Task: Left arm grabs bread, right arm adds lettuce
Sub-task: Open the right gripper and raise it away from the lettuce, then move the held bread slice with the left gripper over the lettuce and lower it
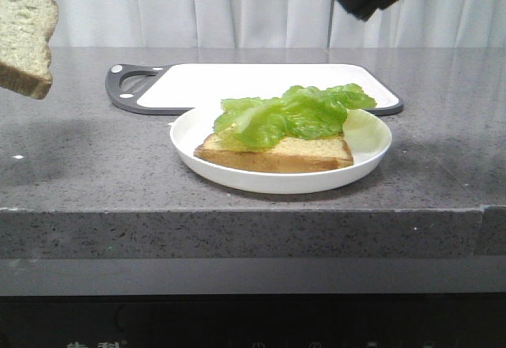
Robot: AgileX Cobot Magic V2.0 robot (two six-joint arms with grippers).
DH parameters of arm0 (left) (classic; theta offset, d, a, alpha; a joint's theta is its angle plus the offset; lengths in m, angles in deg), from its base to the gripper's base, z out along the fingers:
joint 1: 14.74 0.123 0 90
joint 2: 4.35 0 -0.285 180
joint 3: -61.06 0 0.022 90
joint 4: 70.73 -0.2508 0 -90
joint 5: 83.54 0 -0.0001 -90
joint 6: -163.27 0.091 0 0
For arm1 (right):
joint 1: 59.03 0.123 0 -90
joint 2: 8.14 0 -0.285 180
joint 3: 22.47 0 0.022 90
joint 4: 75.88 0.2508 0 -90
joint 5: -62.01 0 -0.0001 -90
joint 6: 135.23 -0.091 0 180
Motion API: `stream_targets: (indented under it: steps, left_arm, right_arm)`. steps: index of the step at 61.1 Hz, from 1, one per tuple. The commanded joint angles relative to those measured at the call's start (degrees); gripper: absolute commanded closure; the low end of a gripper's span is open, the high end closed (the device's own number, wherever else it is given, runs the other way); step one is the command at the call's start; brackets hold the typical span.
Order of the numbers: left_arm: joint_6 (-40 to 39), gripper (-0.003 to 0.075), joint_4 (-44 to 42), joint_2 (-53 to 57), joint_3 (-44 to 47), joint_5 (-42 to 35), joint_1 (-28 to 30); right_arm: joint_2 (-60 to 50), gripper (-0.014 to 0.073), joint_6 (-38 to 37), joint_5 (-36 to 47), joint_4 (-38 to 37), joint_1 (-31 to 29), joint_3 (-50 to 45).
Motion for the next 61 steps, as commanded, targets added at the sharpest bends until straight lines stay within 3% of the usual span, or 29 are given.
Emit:
stream_targets:
  steps: [1, 8, 14, 32, 49, 61]
  left_arm:
    - [0.1, 0.0739, 1.53, 0.72, -1.54, -3.62, 0.17]
    - [0.1, 0.0739, 1.53, 0.72, -1.54, -3.62, 0.17]
    - [0.1, 0.0739, 1.53, 0.72, -1.54, -3.73, 0.17]
    - [0.1, 0.0739, 1.65, 0.72, -1.54, -3.73, 0.17]
    - [1.36, 0.0739, 4.56, 0.61, -1.54, -2.65, -0.25]
    - [9.04, 0.0739, 16.64, -3.54, -4.63, -2.14, -4.36]
  right_arm:
    - [-0.97, 0.0272, 0.53, 1.97, 0.2, -0.04, 1.91]
    - [-0.65, 0.0261, 0.53, 2.57, 0.13, -0.04, 1.91]
    - [-2.78, 0.0312, 0.53, 4.7, -0.38, -0.04, 1.91]
    - [-10.97, 0.0662, 0.53, 2.87, -1.02, -0.04, 1.62]
    - [-22.39, 0.0652, 0.53, 4.59, -1.02, -0.04, -5.51]
    - [-32.51, 0.0652, 0.53, 8.12, -1.02, -0.04, -13.73]
